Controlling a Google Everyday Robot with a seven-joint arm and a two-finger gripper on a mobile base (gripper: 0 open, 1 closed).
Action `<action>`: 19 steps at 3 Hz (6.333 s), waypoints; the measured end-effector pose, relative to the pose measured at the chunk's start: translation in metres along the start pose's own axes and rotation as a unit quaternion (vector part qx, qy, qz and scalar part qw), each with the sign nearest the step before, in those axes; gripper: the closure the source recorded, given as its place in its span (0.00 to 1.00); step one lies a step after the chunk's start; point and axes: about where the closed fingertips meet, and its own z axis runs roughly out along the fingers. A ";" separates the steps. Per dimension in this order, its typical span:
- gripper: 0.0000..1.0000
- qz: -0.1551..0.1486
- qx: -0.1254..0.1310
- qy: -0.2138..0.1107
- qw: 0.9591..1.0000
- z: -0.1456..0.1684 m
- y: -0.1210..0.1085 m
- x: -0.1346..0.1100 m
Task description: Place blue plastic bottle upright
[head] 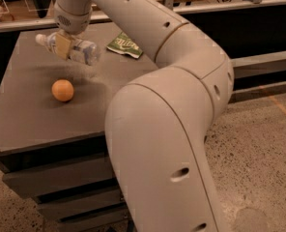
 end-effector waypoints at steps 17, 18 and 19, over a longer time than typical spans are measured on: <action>1.00 0.228 0.282 -0.617 0.698 -0.123 0.093 0.143; 1.00 0.215 0.302 -0.611 0.700 -0.131 0.083 0.158; 1.00 0.203 0.302 -0.597 0.715 -0.133 0.082 0.171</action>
Offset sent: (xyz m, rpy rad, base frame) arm -0.0578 -0.1131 0.1391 0.6511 -0.1781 -0.1905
